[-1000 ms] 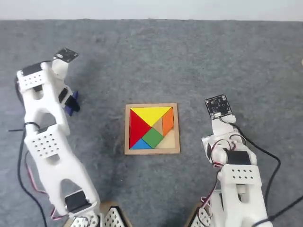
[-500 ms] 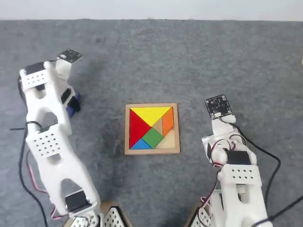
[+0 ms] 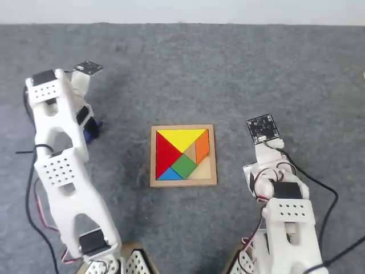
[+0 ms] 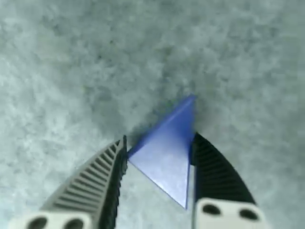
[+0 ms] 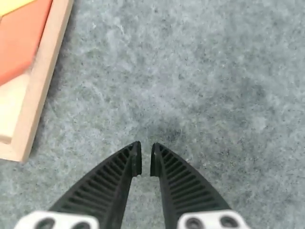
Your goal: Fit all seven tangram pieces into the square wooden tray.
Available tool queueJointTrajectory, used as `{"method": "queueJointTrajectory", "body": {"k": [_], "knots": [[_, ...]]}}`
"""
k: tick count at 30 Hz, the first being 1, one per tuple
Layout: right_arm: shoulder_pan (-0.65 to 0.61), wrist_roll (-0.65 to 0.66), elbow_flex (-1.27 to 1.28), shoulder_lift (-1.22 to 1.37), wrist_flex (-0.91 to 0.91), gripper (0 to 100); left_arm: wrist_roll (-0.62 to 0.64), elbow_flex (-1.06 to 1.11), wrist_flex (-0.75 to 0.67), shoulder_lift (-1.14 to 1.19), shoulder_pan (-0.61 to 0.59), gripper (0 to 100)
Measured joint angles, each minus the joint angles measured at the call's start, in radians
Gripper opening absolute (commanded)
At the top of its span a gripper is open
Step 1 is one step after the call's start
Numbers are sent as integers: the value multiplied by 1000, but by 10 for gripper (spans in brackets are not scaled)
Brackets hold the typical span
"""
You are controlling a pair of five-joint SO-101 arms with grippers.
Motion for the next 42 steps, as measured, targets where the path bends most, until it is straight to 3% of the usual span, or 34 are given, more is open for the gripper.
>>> {"method": "queueJointTrajectory", "body": {"k": [6,11,16,21,25,30,37,42], "knots": [[0,0,0,0,0,54,29,-3,31,-126,6,175],[0,0,0,0,0,54,35,209,34,-350,72,175],[0,0,0,0,0,54,3,572,23,-684,250,175],[0,0,0,0,2,54,-169,931,-109,-948,537,175],[6,0,0,0,32,54,-311,1125,-279,-991,703,175],[64,0,0,0,40,54,-442,1163,-407,-993,801,175],[61,0,0,0,46,54,-457,1180,-489,-993,984,179],[61,0,0,0,46,54,-457,1238,-597,-993,1031,295]]}}
